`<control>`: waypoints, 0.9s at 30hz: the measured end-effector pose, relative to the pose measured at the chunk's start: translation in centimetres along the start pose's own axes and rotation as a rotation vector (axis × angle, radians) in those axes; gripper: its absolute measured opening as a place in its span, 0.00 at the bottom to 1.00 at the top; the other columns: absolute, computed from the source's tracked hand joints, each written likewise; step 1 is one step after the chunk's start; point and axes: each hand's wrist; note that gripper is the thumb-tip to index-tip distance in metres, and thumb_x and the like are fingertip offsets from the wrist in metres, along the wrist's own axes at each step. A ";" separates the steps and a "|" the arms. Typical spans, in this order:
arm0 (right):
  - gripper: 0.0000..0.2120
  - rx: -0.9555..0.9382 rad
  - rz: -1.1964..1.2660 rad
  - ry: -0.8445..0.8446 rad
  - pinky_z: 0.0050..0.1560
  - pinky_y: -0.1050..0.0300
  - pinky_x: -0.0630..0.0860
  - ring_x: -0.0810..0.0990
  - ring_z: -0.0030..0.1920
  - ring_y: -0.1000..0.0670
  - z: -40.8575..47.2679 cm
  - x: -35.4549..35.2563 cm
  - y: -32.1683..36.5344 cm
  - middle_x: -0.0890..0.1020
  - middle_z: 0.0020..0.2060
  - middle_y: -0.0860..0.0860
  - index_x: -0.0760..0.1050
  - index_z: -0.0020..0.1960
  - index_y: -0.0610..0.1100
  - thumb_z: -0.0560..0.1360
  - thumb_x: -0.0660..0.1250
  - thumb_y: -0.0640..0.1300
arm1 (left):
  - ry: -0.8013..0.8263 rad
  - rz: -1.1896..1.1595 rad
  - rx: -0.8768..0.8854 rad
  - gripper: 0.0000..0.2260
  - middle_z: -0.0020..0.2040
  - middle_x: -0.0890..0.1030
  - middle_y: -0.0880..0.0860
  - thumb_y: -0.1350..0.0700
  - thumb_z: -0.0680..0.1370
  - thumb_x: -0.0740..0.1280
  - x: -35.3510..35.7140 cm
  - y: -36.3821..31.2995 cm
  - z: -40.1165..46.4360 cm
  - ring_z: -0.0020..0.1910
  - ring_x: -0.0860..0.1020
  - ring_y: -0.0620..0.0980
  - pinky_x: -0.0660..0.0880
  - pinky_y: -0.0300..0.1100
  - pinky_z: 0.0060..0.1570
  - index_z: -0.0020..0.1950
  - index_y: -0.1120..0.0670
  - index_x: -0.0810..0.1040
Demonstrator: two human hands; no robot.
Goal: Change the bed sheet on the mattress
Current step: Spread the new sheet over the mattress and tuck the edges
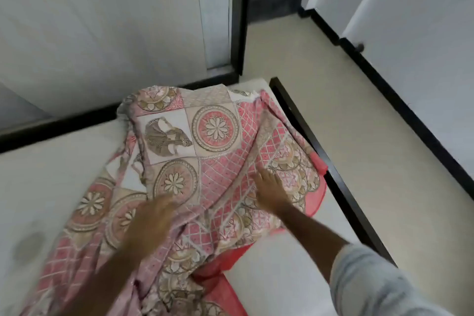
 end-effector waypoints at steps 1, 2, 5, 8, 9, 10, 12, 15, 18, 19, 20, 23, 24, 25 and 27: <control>0.29 0.012 -0.001 0.033 0.78 0.38 0.51 0.53 0.80 0.42 -2.1 2.2 -0.6 0.55 0.80 0.46 0.59 0.78 0.47 0.78 0.60 0.38 | 0.061 -0.073 -0.018 0.12 0.58 0.79 0.38 0.45 0.84 0.56 -2.0 -4.1 -2.2 0.57 0.80 0.40 0.76 0.40 0.56 0.62 0.40 0.76; 0.29 0.012 -0.009 0.035 0.78 0.37 0.53 0.55 0.79 0.41 -4.1 4.7 -1.6 0.58 0.79 0.46 0.60 0.78 0.47 0.78 0.60 0.39 | 0.275 -0.036 0.038 0.12 0.58 0.79 0.44 0.50 0.79 0.60 -4.6 -8.4 -3.1 0.54 0.82 0.47 0.80 0.47 0.52 0.61 0.45 0.77; 0.29 0.239 0.038 -0.100 0.67 0.37 0.67 0.68 0.72 0.39 -9.5 10.6 -5.0 0.67 0.73 0.45 0.66 0.74 0.46 0.74 0.66 0.39 | 0.452 0.214 0.250 0.24 0.55 0.78 0.52 0.48 0.65 0.73 2.6 -10.7 -5.5 0.47 0.82 0.54 0.80 0.53 0.39 0.59 0.52 0.76; 0.24 0.545 0.263 -0.316 0.58 0.42 0.75 0.74 0.59 0.44 -10.4 12.8 -7.6 0.72 0.63 0.46 0.69 0.67 0.45 0.74 0.71 0.39 | 0.485 0.142 0.332 0.16 0.53 0.79 0.51 0.52 0.72 0.61 4.8 -13.2 -5.7 0.45 0.80 0.53 0.77 0.50 0.38 0.60 0.52 0.74; 0.21 0.646 0.430 -0.368 0.55 0.44 0.77 0.76 0.55 0.46 -10.4 13.3 -8.5 0.73 0.61 0.45 0.69 0.65 0.44 0.75 0.72 0.39 | 0.410 0.186 0.440 0.14 0.50 0.79 0.51 0.54 0.73 0.59 5.7 -13.6 -6.1 0.42 0.78 0.53 0.76 0.49 0.38 0.57 0.52 0.75; 0.18 0.739 0.625 -0.403 0.52 0.45 0.79 0.78 0.51 0.47 -10.3 13.7 -9.3 0.76 0.59 0.44 0.69 0.62 0.45 0.76 0.72 0.40 | 0.310 0.214 0.550 0.11 0.47 0.78 0.50 0.55 0.73 0.59 7.1 -13.9 -6.2 0.41 0.77 0.52 0.75 0.48 0.38 0.54 0.51 0.75; 0.13 0.854 0.937 -0.435 0.48 0.46 0.82 0.83 0.44 0.47 -9.8 13.9 -9.9 0.83 0.52 0.43 0.71 0.57 0.48 0.76 0.71 0.46 | 0.251 0.254 0.611 0.11 0.47 0.79 0.49 0.57 0.72 0.60 9.5 -14.3 -6.3 0.41 0.76 0.51 0.73 0.48 0.40 0.53 0.51 0.75; 0.20 0.836 1.279 -0.436 0.42 0.52 0.82 0.86 0.40 0.47 -7.8 14.0 -11.2 0.86 0.46 0.42 0.72 0.63 0.44 0.75 0.73 0.48 | 0.321 0.197 0.411 0.29 0.61 0.82 0.55 0.57 0.65 0.70 12.0 -14.0 -5.2 0.47 0.80 0.56 0.80 0.50 0.39 0.67 0.54 0.73; 0.28 0.743 1.609 -0.368 0.41 0.56 0.80 0.84 0.41 0.48 -5.0 13.3 -12.4 0.85 0.46 0.41 0.68 0.69 0.36 0.76 0.74 0.47 | 0.390 0.169 0.172 0.32 0.58 0.81 0.63 0.50 0.68 0.67 12.6 -13.8 -4.6 0.45 0.83 0.63 0.82 0.52 0.37 0.71 0.60 0.76; 0.27 0.723 1.699 -0.319 0.43 0.54 0.80 0.83 0.42 0.47 -4.0 12.9 -12.6 0.84 0.47 0.41 0.68 0.69 0.34 0.77 0.72 0.46 | 0.398 0.165 0.134 0.31 0.57 0.82 0.64 0.50 0.69 0.62 12.4 -13.9 -4.5 0.45 0.84 0.63 0.82 0.52 0.37 0.71 0.61 0.76; 0.23 0.722 1.765 -0.268 0.47 0.51 0.81 0.82 0.45 0.46 -3.2 12.6 -12.8 0.82 0.48 0.41 0.70 0.68 0.33 0.78 0.70 0.43 | 0.394 0.157 0.109 0.29 0.55 0.82 0.65 0.51 0.70 0.63 12.4 -14.1 -4.5 0.42 0.84 0.63 0.82 0.52 0.36 0.70 0.60 0.74; 0.10 0.715 1.935 -0.153 0.59 0.45 0.78 0.79 0.52 0.43 -2.0 11.9 -12.7 0.79 0.55 0.38 0.76 0.60 0.34 0.80 0.65 0.36 | 0.302 0.138 0.005 0.41 0.45 0.81 0.64 0.56 0.59 0.83 12.3 -14.9 -3.7 0.37 0.82 0.63 0.81 0.52 0.35 0.69 0.59 0.69; 0.10 0.677 1.992 -0.144 0.57 0.47 0.79 0.80 0.52 0.43 -2.2 11.6 -12.5 0.79 0.56 0.38 0.76 0.60 0.34 0.80 0.63 0.35 | 0.286 0.175 -0.019 0.45 0.47 0.81 0.64 0.58 0.57 0.85 11.9 -14.9 -3.4 0.40 0.82 0.64 0.81 0.54 0.39 0.71 0.59 0.70; 0.12 0.632 2.038 -0.164 0.55 0.48 0.80 0.81 0.51 0.43 -2.7 11.4 -12.7 0.80 0.56 0.37 0.76 0.62 0.33 0.80 0.62 0.33 | 0.265 0.230 -0.034 0.45 0.52 0.80 0.65 0.61 0.58 0.84 11.6 -15.1 -3.2 0.45 0.82 0.65 0.80 0.55 0.45 0.73 0.58 0.71; 0.14 0.616 2.052 -0.261 0.52 0.47 0.81 0.83 0.50 0.43 -4.6 10.6 -13.5 0.82 0.55 0.38 0.74 0.64 0.34 0.79 0.62 0.31 | 0.225 0.296 -0.059 0.40 0.56 0.80 0.65 0.67 0.61 0.79 10.9 -15.3 -2.6 0.48 0.82 0.65 0.80 0.57 0.49 0.73 0.58 0.72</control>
Point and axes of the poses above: each hand's wrist, its own z-axis towards the middle knuckle, its own x-axis out of the palm, y = z × x
